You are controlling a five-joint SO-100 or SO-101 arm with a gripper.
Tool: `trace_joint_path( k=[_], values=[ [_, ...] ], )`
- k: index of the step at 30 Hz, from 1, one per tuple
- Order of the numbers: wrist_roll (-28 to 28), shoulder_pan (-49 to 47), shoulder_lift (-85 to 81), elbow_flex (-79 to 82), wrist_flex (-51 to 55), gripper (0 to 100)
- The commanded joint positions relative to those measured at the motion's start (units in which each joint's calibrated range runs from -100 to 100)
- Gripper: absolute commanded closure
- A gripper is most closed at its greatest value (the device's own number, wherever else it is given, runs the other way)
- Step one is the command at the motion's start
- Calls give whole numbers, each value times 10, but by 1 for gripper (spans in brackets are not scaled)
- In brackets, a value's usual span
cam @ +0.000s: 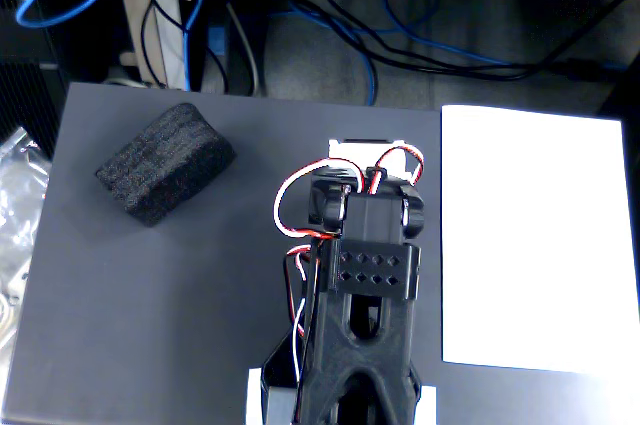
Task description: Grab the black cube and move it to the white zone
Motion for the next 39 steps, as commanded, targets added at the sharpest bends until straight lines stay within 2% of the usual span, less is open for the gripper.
trace_joint_path(
  k=[1, 39],
  values=[
    [5, -84, -1, -1, 2, 99],
    [5, -77, 0, -1, 2, 99]
  ],
)
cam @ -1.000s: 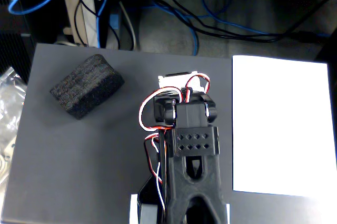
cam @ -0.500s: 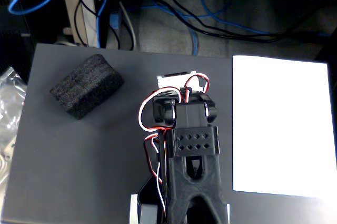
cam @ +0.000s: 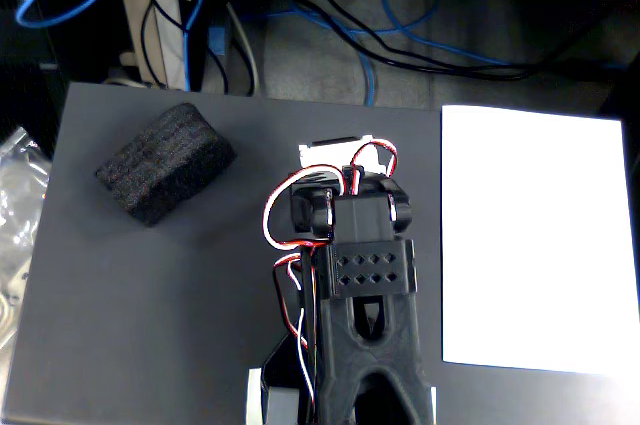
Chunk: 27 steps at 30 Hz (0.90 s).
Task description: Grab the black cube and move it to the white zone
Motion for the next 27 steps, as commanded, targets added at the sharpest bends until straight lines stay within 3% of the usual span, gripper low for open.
trace_joint_path(
  k=[1, 27],
  values=[
    [3, 7, 0, -1, 2, 99],
    [4, 8, -7, -5, -30, 98]
  ],
)
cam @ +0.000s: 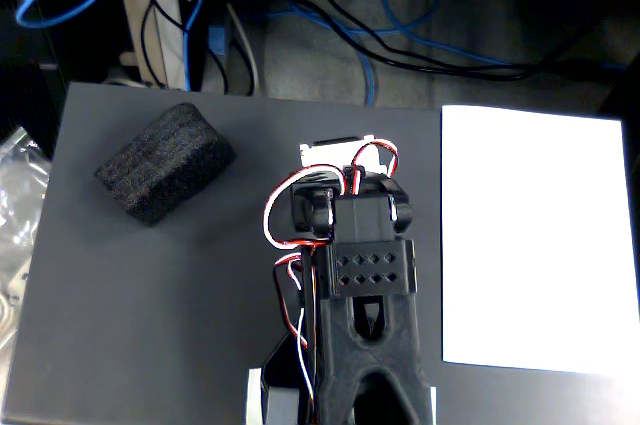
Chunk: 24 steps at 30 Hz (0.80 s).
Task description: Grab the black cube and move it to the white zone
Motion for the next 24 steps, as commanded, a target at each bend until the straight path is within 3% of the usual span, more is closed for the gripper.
trace_joint_path(
  k=[1, 5, 7, 9, 14, 19, 24],
  values=[
    [4, 5, -7, -4, -72, 98],
    [5, 6, -7, -7, -284, 98],
    [5, 38, -6, -73, -316, 98],
    [1, 87, -1, -221, -284, 98],
    [1, 86, 10, -479, -63, 98],
    [7, 84, 275, -581, -54, 98],
    [6, -105, 508, -724, 21, 98]
  ],
)
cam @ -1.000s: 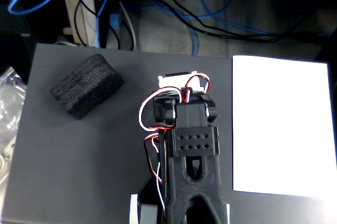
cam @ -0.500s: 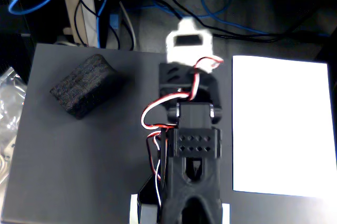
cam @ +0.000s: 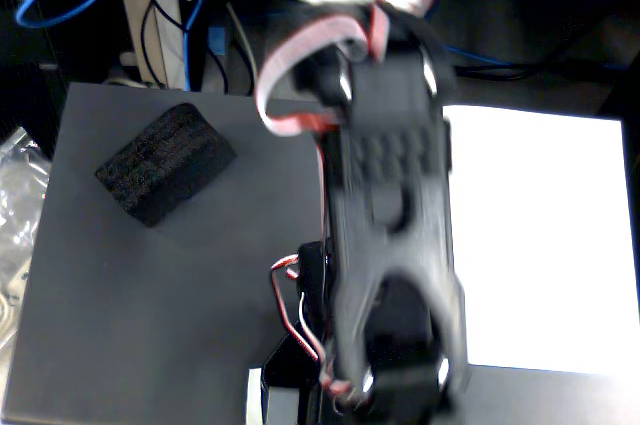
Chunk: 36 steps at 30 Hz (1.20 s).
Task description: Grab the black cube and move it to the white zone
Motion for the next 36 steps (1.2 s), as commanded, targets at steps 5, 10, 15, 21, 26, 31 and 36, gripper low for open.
trace_joint_path(
  k=[5, 10, 15, 21, 26, 31, 36],
  values=[
    [3, -211, 281, -232, 141, 98],
    [1, -253, 448, -309, 216, 98],
    [-2, -272, 470, -310, 281, 98],
    [-2, -285, 470, -310, 309, 73],
    [3, -286, 479, -299, 313, 60],
    [-1, -286, 479, -219, 312, 58],
    [-2, -329, 479, -216, 311, 58]
  ],
)
